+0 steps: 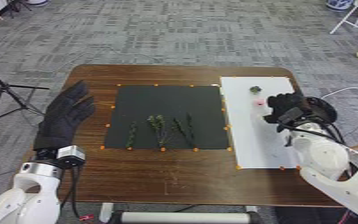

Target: Arrange flowers

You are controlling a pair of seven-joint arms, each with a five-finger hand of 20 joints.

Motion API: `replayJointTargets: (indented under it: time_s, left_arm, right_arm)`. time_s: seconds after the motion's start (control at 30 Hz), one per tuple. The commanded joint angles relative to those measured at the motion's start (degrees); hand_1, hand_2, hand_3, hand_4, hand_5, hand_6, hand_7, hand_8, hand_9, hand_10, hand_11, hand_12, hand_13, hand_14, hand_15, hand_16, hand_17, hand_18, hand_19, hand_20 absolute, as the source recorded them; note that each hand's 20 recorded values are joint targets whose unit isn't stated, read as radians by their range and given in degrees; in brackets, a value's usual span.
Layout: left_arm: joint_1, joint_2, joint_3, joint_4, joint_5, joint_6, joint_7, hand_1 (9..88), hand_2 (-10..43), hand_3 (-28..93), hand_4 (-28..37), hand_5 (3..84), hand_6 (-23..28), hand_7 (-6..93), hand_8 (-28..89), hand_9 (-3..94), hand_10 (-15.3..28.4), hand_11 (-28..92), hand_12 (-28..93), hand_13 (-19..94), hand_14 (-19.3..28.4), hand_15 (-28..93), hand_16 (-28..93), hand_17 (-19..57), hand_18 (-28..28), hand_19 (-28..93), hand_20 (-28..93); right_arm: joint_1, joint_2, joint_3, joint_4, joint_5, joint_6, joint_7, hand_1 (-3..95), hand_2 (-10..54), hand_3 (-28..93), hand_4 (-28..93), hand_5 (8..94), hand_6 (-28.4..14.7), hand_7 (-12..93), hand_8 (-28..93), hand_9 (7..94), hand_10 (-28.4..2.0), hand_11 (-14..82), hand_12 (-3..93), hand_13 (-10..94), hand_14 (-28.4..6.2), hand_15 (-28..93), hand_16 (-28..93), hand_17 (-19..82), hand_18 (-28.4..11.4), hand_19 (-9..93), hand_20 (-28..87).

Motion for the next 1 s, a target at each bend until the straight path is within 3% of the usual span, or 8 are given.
replayJointTargets:
  time_s: [0.03,0.43,0.63,0.7,0.77,0.87,1.0]
  left_arm:
    - [0.1,-0.11,-0.46,-0.39,-0.34,0.58,0.79,29.1,-7.4,67,-22.7,26.4,2.9,19.8,-9,17.7,10.9,21,19,16,14.4,24,3,-7.6,17.3,37,10]
    - [-0.1,0.28,-0.29,-0.29,-0.40,0.36,0.80,29.0,-7.4,67,-22.6,26.3,2.8,19.9,-9,17.7,10.9,21,19,16,14.4,24,3,-7.7,17.3,37,10]
    - [-0.6,0.36,0.08,-0.12,-0.37,0.10,0.75,29.1,-7.4,67,-22.6,26.3,2.7,20.1,-9,17.7,10.8,21,19,16,14.4,24,3,-7.7,17.3,38,10]
    - [-0.6,0.41,0.14,-0.12,-0.38,0.09,0.79,29.0,-7.4,67,-22.6,26.3,2.7,20.1,-9,17.7,10.8,21,19,16,14.4,24,3,-7.6,17.3,38,10]
    - [-0.9,0.58,0.34,-0.05,-0.38,0.00,0.83,29.1,-7.4,67,-22.6,26.3,2.7,20.1,-9,17.7,10.8,21,19,16,14.4,24,3,-7.6,17.3,38,10]
    - [-1.9,1.59,0.71,0.17,-0.45,-0.39,0.55,29.1,-7.4,67,-22.6,26.3,2.7,20.0,-9,17.7,10.8,21,19,16,14.3,24,3,-7.6,17.3,38,10]
    - [-4.8,4.00,1.99,0.79,-0.41,-1.20,-0.27,29.1,-7.4,67,-22.6,26.3,2.7,20.1,-9,17.8,10.8,21,19,16,14.4,24,3,-7.6,17.3,37,10]
  right_arm:
    - [-1.2,-0.1,1.7,-2.1,2.0,-2.2,-2.6,30.8,-9.5,79,-28,52.7,-1.8,30,-12,59.2,-10.6,23.7,22.5,50,-10.7,77,30,25,-20.8,81,55]
    - [0.7,-0.2,-2.4,-0.2,2.2,-2.4,-3.8,30.3,-9.5,79,-28,55.7,-0.7,31,-13,63.0,-10.3,23.9,21.8,50,-10.3,76,30,24,-20.6,80,55]
    - [3.0,-1.4,-6.6,2.5,-0.8,1.5,-1.7,34.0,-9.5,83,-28,58.5,0.4,37,-10,66.8,-9.9,28.9,24.4,54,-9.0,75,30,26,-19.5,81,54]
    - [3.8,-1.8,-7.8,3.5,-1.1,3.8,-1.8,41.6,-9.5,78,-28,58.7,1.4,43,4,71.5,-7.3,23.0,35.0,57,-8.2,74,31,28,-19.0,82,54]
    - [4.2,-1.9,-8.6,4.1,-1.5,6.9,-2.0,47.0,-9.5,79,-28,62.4,2.2,45,8,78.2,-5.3,15.8,44.8,61,-6.8,71,37,30,-18.9,83,53]
    - [4.5,-1.7,-8.5,3.4,-1.4,9.7,-2.8,49.7,-9.5,81,-28,67.7,2.3,46,10,83.1,-4.5,16.1,48.2,65,-6.1,70,40,33,-19.0,86,53]
    - [6.2,-1.9,-8.5,1.1,-0.6,11.5,-4.2,47.7,-9.5,84,-24,70.4,1.9,45,11,85.5,-4.6,16.4,49.7,67,-5.8,71,40,34,-19.4,87,53]
